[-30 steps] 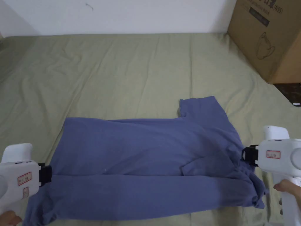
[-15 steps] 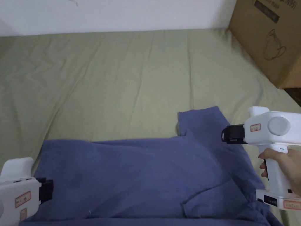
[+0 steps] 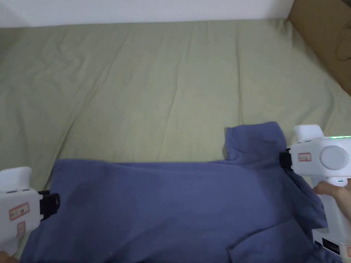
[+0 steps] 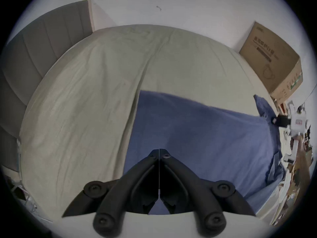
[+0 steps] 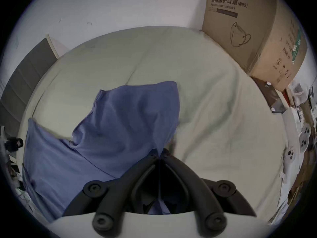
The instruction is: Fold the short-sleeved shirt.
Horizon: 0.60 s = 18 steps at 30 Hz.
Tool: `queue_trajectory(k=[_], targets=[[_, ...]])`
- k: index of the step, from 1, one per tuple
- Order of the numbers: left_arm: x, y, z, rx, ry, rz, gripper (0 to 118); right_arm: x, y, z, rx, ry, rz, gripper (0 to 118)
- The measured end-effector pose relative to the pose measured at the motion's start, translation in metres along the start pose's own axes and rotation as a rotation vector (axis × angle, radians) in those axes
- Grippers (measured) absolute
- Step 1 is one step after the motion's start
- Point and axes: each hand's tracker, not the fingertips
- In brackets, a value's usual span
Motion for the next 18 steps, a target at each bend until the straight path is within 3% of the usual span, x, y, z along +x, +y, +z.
queue_trajectory(k=[1, 2, 3, 4, 5, 6, 12, 14, 15, 16, 17, 18], targets=[[-0.004, 0.009, -0.004, -0.01, -0.01, 0.014, 0, 0.005, 0.002, 0.001, 0.008, -0.011, 0.005, 0], [-0.006, 0.017, -0.008, -0.011, -0.01, 0.015, 9, 0.006, 0.004, 0.0, 0.005, -0.008, 0.001, 0], [-0.008, 0.027, -0.015, -0.003, -0.003, 0.014, 29, 0.008, 0.006, -0.001, 0.002, 0.003, -0.019, 0], [-0.009, 0.039, -0.023, -0.005, 0.016, 0.01, 60, 0.009, 0.007, 0.0, 0.003, 0.016, -0.037, 0], [-0.009, 0.048, -0.032, -0.018, 0.047, 0.005, 101, 0.012, 0.008, 0.001, 0.004, 0.019, -0.041, 0], [-0.01, 0.059, -0.042, -0.017, 0.045, 0.007, 113, 0.012, 0.008, 0.001, 0.002, 0.018, -0.042, 0], [-0.006, 0.089, -0.086, -0.058, 0.072, 0.041, 103, 0.016, 0.006, -0.007, -0.019, 0.018, -0.05, 0], [-0.005, 0.086, -0.101, -0.135, 0.072, 0.032, 73, 0.018, 0.006, -0.006, -0.022, 0.027, -0.074, 0], [-0.002, 0.083, -0.103, -0.139, 0.142, -0.019, 70, 0.019, 0.006, -0.005, -0.021, 0.034, -0.08, 0], [0.0, 0.083, -0.093, -0.098, 0.095, -0.021, 54, 0.019, 0.007, -0.004, -0.021, 0.037, -0.082, 0], [0.001, 0.085, -0.085, -0.097, 0.098, -0.045, 20, 0.02, 0.007, -0.001, -0.02, 0.035, -0.082, 0], [0.003, 0.087, -0.079, -0.081, 0.14, -0.088, 0, 0.022, 0.008, 0.002, -0.015, 0.043, -0.084, 0]])
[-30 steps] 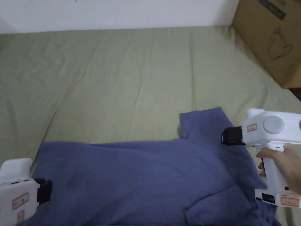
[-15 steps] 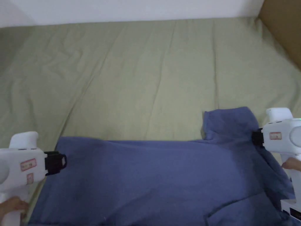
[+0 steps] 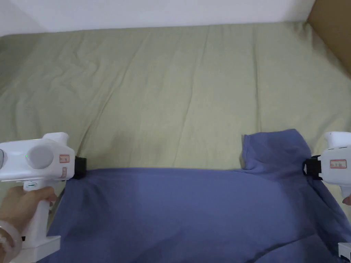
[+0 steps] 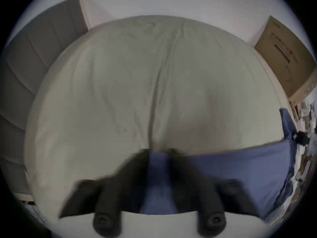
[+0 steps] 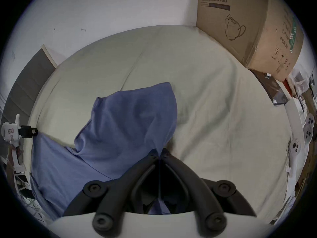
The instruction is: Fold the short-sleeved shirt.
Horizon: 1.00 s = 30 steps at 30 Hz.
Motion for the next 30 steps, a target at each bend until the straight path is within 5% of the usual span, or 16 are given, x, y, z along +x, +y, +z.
queue_trajectory(k=[2, 14, 27, 30], targets=[[-0.002, -0.002, 0.003, -0.02, -0.119, 0.061, 0, 0.002, 0.002, 0.008, 0.013, 0.042, -0.05, 0], [-0.017, -0.058, 0.131, 0.161, -0.075, 0.008, 0, 0.006, -0.03, 0.128, 0.132, 0.077, -0.042, 0], [-0.047, -0.247, 0.175, 0.038, -0.088, 0.022, 1, 0.018, -0.215, 0.189, -0.038, 0.067, 0.026, 0], [-0.046, -0.27, 0.168, 0.012, -0.094, 0.046, 15, 0.024, -0.242, 0.176, -0.059, 0.064, -0.008, 0]])
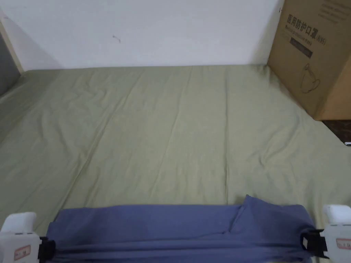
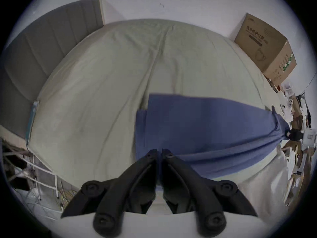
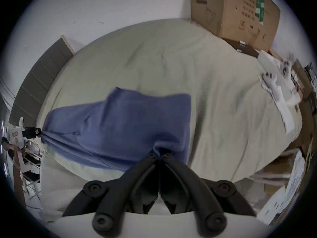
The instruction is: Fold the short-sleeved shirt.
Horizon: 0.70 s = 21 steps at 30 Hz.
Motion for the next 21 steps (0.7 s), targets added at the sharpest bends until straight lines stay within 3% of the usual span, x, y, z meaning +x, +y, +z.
queue_trajectory(k=[1, 2, 3, 4, 10, 12, 13, 15, 16, 17, 21], targets=[[0.0, -0.006, -0.002, -0.004, 0.008, 0.011, 33, -0.001, -0.005, -0.002, 0.006, -0.005, -0.01, 10], [0.0, -0.008, -0.004, -0.014, 0.018, 0.01, 63, -0.001, -0.007, -0.004, 0.004, -0.005, -0.013, 50], [0.0, -0.009, -0.005, -0.03, 0.046, -0.001, 85, -0.003, -0.007, -0.005, -0.007, -0.022, -0.018, 78], [0.0, -0.009, -0.005, -0.042, 0.069, -0.003, 93, -0.005, -0.006, -0.006, -0.024, -0.061, -0.015, 84], [-0.009, 0.018, 0.031, 0.13, -0.043, 0.147, 103, -0.03, 0.016, 0.027, 0.123, -0.073, 0.017, 84], [0.001, 0.024, 0.047, 0.166, -0.095, 0.136, 97, -0.046, 0.027, 0.037, 0.18, -0.027, 0.021, 81], [0.003, 0.026, 0.051, 0.179, -0.122, 0.137, 85, -0.055, 0.032, 0.039, 0.204, -0.012, 0.039, 73], [0.006, 0.027, 0.051, 0.155, -0.156, 0.136, 1, -0.079, 0.039, 0.037, 0.238, -0.068, 0.071, 0], [0.006, 0.026, 0.05, 0.159, -0.14, 0.136, 0, -0.092, 0.04, 0.032, 0.245, -0.104, 0.093, 0], [0.005, 0.024, 0.048, 0.152, -0.163, 0.152, 0, -0.099, 0.042, 0.027, 0.231, -0.079, 0.116, 0], [-0.008, 0.011, 0.039, 0.144, -0.188, 0.216, 0, -0.127, 0.043, 0.006, 0.201, 0.045, 0.048, 0]])
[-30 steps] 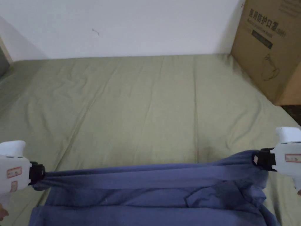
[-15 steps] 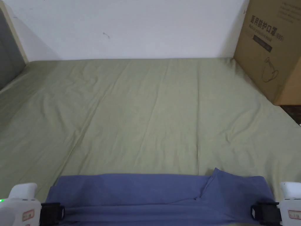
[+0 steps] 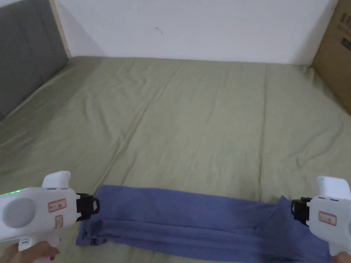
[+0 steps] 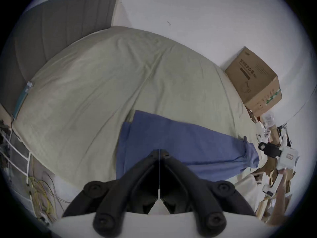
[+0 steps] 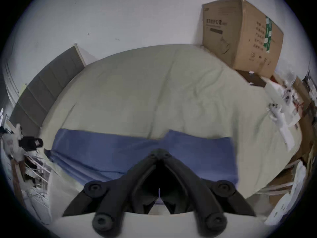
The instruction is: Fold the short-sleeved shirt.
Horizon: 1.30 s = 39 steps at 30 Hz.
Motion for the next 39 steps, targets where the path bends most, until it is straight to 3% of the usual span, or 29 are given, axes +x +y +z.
queue_trajectory(k=[2, 3, 4, 5, 6, 7, 8, 15, 19, 20, 21, 23, 31, 35, 39], targets=[[-0.014, -0.006, 0.0, 0.021, -0.018, 0.071, 6, -0.015, -0.002, -0.008, 0.006, 0.0, 0.008, 0], [-0.023, -0.009, 0.0, 0.027, -0.027, 0.118, 24, -0.024, -0.002, -0.012, 0.002, 0.009, 0.015, 0], [-0.032, -0.011, -0.002, 0.019, -0.029, 0.158, 50, -0.027, -0.003, -0.016, -0.005, 0.018, 0.018, 0], [-0.039, -0.013, -0.005, -0.001, -0.043, 0.19, 87, -0.033, -0.003, -0.02, -0.016, 0.032, 0.019, 0], [-0.047, -0.017, -0.008, -0.016, -0.056, 0.227, 108, -0.038, -0.004, -0.024, -0.027, 0.045, 0.019, 0], [-0.053, -0.021, -0.013, -0.023, -0.079, 0.264, 117, -0.044, -0.004, -0.028, -0.035, 0.055, 0.021, 0], [-0.058, -0.024, -0.016, -0.017, -0.109, 0.289, 117, -0.047, -0.004, -0.03, -0.04, 0.061, 0.027, 0], [-0.094, -0.048, -0.062, -0.037, -0.251, 0.563, 117, -0.072, -0.003, -0.047, -0.082, 0.078, 0.053, 0], [-0.112, -0.042, -0.056, -0.014, -0.292, 0.659, 97, -0.07, 0.0, -0.059, -0.099, 0.09, 0.046, 0], [-0.116, -0.044, -0.059, 0.004, -0.272, 0.697, 31, -0.069, 0.0, -0.063, -0.102, 0.09, 0.048, 0], [-0.117, -0.048, -0.065, -0.004, -0.256, 0.737, 7, -0.069, -0.001, -0.067, -0.109, 0.087, 0.049, 0], [-0.11, -0.056, -0.075, -0.058, -0.336, 0.749, 7, -0.068, -0.002, -0.073, -0.126, 0.088, 0.039, 0], [-0.132, -0.033, -0.048, 0.001, -0.339, 0.71, 7, -0.043, 0.004, -0.07, -0.118, 0.066, -0.018, 0], [-0.139, -0.016, -0.029, 0.021, -0.228, 0.604, 7, -0.027, 0.007, -0.063, -0.096, 0.065, -0.085, 0], [-0.149, -0.009, -0.015, 0.059, -0.164, 0.595, 7, -0.012, 0.002, -0.06, -0.089, 0.037, -0.11, 0]])
